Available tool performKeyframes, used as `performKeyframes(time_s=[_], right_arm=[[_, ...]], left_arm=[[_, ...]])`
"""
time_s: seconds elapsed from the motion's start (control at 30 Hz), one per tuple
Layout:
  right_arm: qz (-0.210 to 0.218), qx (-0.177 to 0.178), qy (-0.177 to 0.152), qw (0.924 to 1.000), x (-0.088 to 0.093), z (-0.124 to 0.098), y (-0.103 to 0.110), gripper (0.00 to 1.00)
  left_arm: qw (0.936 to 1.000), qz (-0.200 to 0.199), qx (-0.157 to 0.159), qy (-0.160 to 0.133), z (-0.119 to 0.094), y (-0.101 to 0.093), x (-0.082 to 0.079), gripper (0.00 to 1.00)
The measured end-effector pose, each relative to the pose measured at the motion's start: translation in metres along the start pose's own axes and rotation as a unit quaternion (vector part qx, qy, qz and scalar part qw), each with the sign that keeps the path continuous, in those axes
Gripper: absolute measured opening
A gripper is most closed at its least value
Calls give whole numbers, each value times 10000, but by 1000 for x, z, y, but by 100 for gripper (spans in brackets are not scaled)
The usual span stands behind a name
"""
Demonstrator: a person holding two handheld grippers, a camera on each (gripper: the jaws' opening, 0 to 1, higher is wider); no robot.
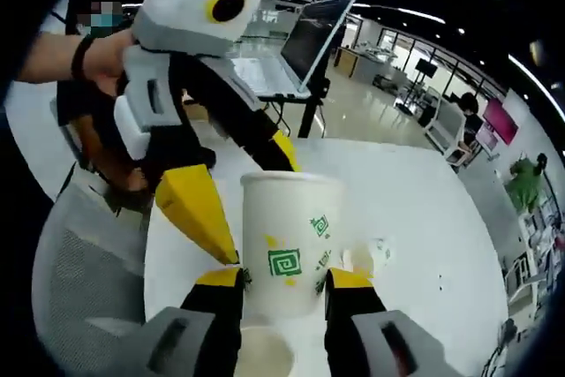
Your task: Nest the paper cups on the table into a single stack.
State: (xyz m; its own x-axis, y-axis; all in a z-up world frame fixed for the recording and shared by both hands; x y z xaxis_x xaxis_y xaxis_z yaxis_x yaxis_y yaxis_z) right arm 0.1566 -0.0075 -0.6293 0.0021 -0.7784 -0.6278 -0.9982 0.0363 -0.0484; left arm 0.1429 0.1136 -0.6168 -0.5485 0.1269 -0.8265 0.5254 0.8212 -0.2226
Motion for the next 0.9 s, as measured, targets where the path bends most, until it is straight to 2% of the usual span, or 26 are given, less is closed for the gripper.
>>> performKeyframes(time_s=[0.23,0.43,0.77,0.9], right_arm=[[-429,6,-40,9991,-5,0,8,34],[-735,29,-57,9973,-9,-1,18,34],[-1131,76,-119,9935,-19,0,26,34],[-1119,56,-130,9936,-19,1,29,34]], left_arm=[[9999,-21,159,60,1,-13,2,42],[9995,-91,283,92,3,-15,3,36],[9977,-296,584,186,0,-26,5,14],[9971,-302,670,219,-2,-34,7,7]])
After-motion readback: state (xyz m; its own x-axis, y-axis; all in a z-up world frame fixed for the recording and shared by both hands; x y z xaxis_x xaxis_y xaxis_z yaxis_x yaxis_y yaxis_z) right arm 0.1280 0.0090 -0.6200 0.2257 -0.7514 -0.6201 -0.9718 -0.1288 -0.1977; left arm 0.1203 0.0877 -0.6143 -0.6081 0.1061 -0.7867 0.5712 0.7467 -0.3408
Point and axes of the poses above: the point that each gripper's makers call its tool centre point, and the gripper's own axes: z roughly forward along the fingers, y roughly to its left, x roughly out of its underside, the point moved 8 cm from there along -z, roughly backward along the fingers, and after that the axes turned 12 degrees about -x, right-handed, at the moved point
